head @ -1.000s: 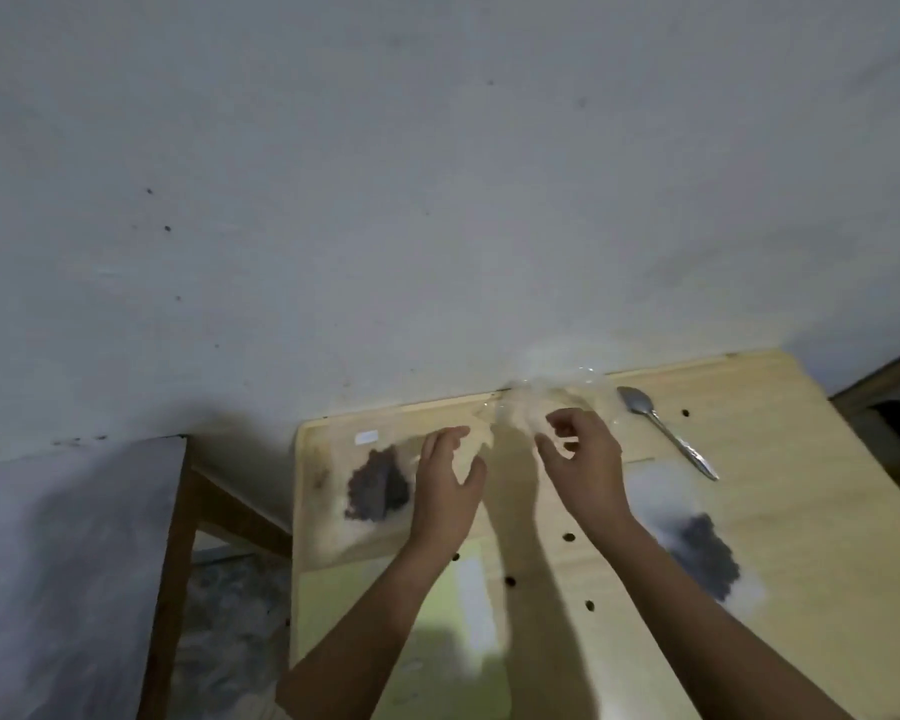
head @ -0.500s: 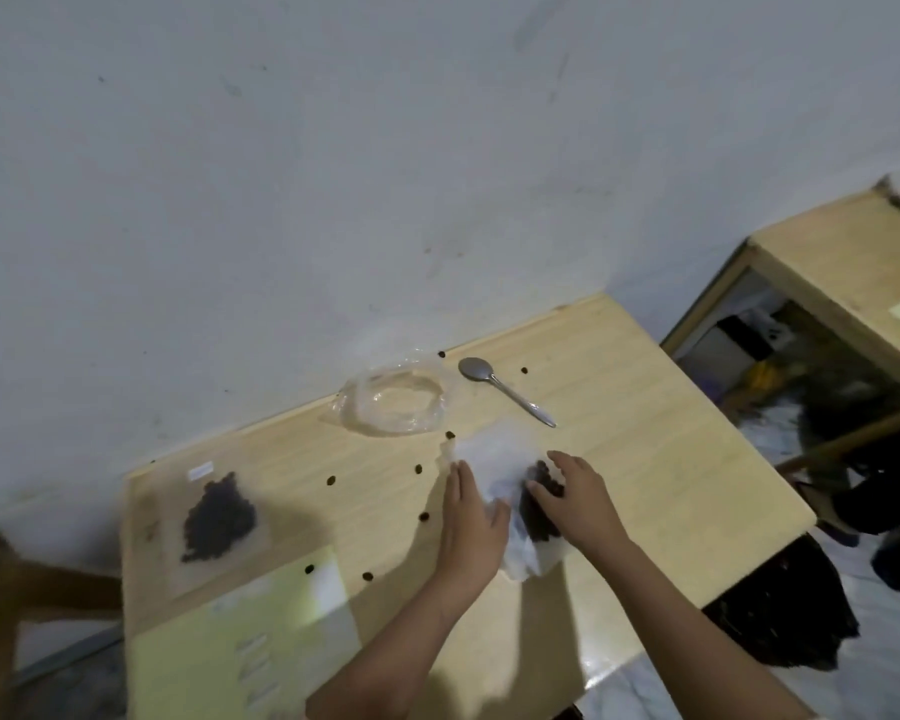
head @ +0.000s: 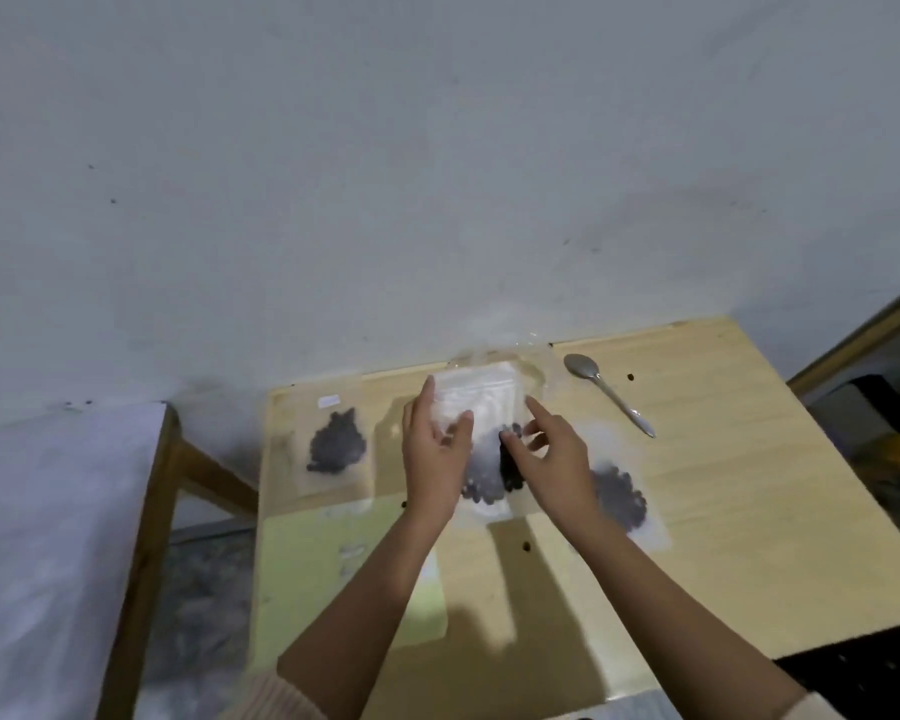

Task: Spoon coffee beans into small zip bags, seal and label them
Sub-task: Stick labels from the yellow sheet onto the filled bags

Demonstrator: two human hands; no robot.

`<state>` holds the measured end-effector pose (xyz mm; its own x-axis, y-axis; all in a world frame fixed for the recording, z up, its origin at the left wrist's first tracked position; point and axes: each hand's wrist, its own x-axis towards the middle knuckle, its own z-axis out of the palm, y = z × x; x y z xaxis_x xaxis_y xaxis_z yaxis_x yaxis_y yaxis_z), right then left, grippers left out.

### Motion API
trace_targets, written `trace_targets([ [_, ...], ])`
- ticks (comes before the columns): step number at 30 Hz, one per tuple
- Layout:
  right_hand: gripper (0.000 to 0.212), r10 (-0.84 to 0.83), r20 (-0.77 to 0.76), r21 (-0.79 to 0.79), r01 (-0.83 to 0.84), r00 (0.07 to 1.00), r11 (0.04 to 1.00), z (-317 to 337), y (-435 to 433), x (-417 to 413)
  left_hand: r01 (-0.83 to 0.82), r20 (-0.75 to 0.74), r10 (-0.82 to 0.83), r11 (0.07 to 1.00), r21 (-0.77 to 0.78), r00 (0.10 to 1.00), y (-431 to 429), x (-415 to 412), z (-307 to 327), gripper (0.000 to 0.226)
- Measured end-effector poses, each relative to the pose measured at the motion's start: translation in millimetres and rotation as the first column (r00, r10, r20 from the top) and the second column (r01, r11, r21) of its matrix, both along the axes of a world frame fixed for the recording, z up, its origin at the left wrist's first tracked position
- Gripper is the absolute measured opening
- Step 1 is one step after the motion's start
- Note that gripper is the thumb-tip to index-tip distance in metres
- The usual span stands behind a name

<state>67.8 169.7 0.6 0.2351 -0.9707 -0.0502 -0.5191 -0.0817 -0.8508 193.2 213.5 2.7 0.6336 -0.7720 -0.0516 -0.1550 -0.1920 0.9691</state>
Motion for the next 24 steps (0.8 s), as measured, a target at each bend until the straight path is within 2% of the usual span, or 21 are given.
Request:
trace_targets([
  [3,0.051,0.097,0.033,0.038,-0.099,0.995,0.994,-5,29,46,0.002,-0.111,-0.002,1.0,-0.004,0.994,42,49,2,0.058],
  [8,0.03,0.319,0.086,0.06,-0.325,0.944,0.944,-18,81,104,-0.047,0.063,0.041,0.995,0.092,0.997,123,129,-7,0.049],
  [12,0.016,0.482,-0.041,0.055,-0.48,0.875,0.875,-43,100,122,-0.161,0.048,0.157,0.981,0.111,0.986,190,170,-15,0.049],
  [14,0.021,0.539,-0.12,0.087,-0.532,0.834,0.842,-52,105,128,-0.222,0.046,0.217,0.968,0.12,0.975,216,181,-20,0.047],
  [16,0.028,0.617,-0.228,0.083,-0.616,0.754,0.783,-55,107,134,-0.261,0.047,0.257,0.956,0.133,0.965,235,186,-22,0.045],
  [19,0.031,0.7,-0.278,0.124,-0.698,0.658,0.705,-60,105,142,-0.288,0.032,0.286,0.946,0.15,0.958,253,188,-29,0.049],
  [21,0.027,0.705,-0.259,0.165,-0.689,0.66,0.706,-64,104,143,-0.295,0.02,0.296,0.943,0.152,0.955,260,187,-32,0.052],
  [24,0.019,0.675,-0.252,0.114,-0.671,0.693,0.732,-71,102,143,-0.307,0.014,0.308,0.939,0.157,0.951,261,185,-31,0.052],
])
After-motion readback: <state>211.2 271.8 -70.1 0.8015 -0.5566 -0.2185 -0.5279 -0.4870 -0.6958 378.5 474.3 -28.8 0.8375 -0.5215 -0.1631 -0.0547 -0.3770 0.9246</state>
